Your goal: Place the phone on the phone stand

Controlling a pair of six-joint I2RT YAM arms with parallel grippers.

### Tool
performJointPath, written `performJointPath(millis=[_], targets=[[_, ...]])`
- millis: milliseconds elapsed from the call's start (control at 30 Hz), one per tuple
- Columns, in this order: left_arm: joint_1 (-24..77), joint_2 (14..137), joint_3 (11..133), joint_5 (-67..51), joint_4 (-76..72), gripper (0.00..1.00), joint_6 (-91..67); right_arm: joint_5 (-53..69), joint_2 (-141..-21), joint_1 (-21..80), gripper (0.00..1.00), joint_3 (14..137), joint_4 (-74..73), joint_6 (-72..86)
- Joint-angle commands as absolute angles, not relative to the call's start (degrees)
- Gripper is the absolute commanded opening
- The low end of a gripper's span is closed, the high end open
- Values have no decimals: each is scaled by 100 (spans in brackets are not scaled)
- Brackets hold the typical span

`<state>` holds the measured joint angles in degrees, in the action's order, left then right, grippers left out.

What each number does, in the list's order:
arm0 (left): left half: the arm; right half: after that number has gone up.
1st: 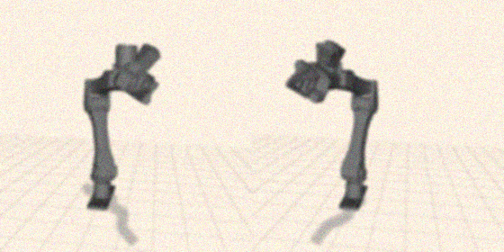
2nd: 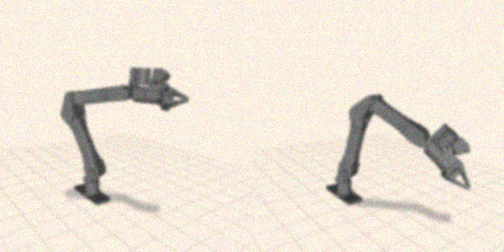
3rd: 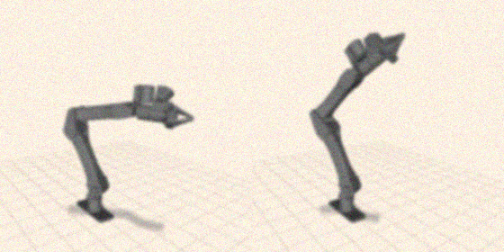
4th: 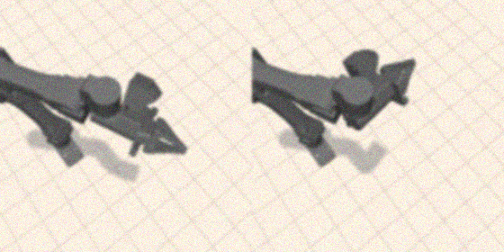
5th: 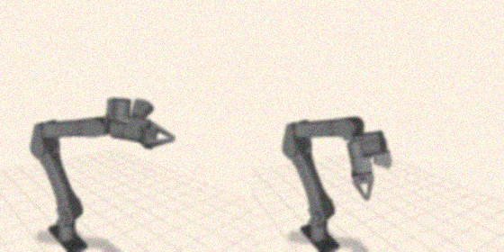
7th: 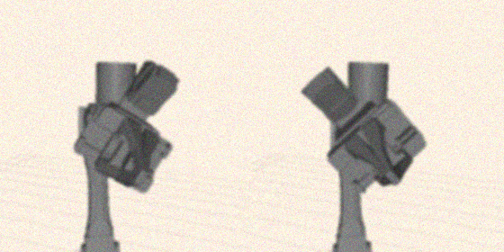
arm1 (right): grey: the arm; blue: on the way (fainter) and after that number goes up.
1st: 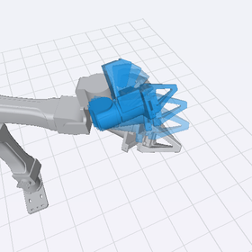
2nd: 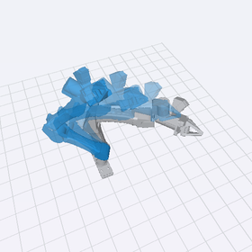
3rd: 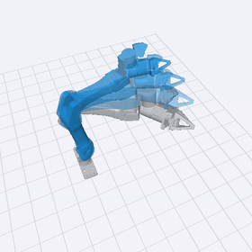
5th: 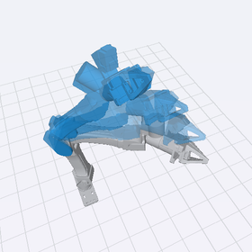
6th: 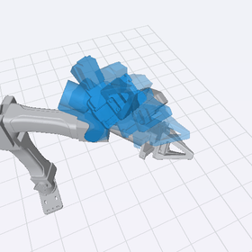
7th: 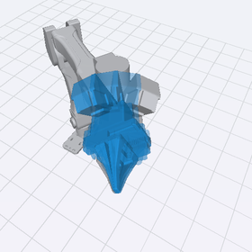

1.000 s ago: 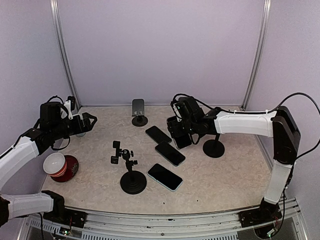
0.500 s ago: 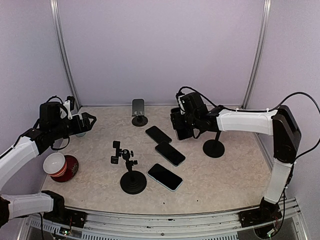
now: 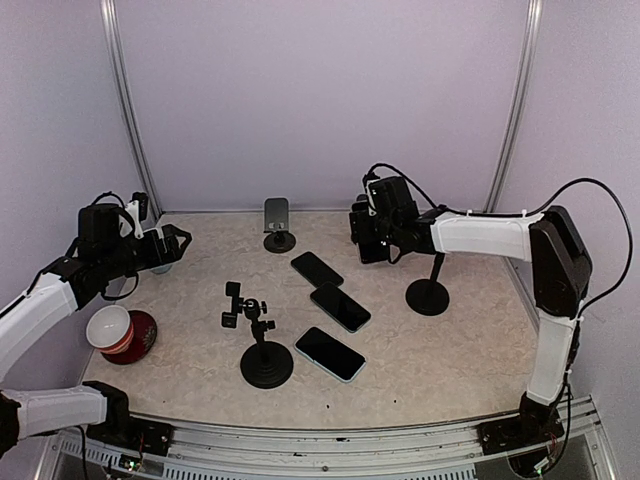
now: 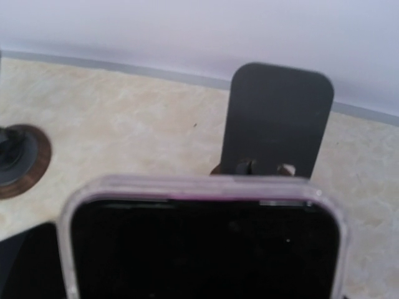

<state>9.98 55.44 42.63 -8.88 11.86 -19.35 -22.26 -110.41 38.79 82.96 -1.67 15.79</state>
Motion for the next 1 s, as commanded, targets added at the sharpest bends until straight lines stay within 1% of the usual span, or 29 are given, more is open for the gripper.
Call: performJointPath(millis=[0,533,967], targets=[[921,5450,4210,-1020,976,99,-1999,-2481,-11193,3791,57,8728,409,1438],[931,5321,4185,-1089,932,99,-2074,-2967,-11681,3585,57,9069,1538,1159],[1157,5230,4180,-929,971,99,-2065,-2992,-12551,3335,56,10177,1886,958]])
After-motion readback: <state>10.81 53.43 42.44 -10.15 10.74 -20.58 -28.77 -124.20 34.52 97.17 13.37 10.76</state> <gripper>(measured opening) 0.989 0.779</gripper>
